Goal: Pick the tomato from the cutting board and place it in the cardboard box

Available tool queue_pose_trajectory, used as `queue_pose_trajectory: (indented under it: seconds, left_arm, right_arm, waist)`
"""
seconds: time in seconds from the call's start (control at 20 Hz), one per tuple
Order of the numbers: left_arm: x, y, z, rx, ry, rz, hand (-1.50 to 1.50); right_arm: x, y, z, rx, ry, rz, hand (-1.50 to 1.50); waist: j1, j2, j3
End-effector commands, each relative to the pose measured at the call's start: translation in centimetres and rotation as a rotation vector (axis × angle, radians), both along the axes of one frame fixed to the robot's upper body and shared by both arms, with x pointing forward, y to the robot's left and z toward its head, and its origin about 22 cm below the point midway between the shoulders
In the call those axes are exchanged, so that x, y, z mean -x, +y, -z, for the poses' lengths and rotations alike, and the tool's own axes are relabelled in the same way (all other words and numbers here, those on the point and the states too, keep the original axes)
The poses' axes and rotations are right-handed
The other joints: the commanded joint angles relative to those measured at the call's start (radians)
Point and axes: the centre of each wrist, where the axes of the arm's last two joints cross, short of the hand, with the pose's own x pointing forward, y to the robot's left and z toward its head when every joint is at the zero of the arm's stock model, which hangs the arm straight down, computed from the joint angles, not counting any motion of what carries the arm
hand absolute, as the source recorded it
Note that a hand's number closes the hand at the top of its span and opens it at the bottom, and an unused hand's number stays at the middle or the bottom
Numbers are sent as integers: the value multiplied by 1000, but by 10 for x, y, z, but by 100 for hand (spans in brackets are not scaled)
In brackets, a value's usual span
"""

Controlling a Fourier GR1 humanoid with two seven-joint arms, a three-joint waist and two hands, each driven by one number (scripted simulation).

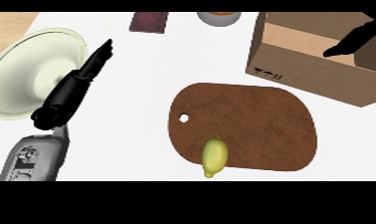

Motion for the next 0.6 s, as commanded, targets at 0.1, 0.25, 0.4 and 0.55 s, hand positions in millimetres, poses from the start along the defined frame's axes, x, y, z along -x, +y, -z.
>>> queue_pose_trajectory:
  seconds: [0.1,0.25,0.4,0.55]
  left_arm:
    - [1,6,-1,0,6,3,0]
    - [-6,2,-8,-10,-24,-6,0]
    - [-4,-2,-5,-9,-13,24,0]
    - [-1,-10,2,6,-7,32,0]
  right_arm:
    - [-5,1,8,-657,47,10,-150]
    - [3,-23,0,-782,103,100,-150]
    - [12,-41,4,-840,132,218,-150]
    - [15,-47,3,-887,89,278,-150]
  waist:
    - [-1,-4,1]
    - [-4,8,0]
    - [20,16,1]
    - [20,13,0]
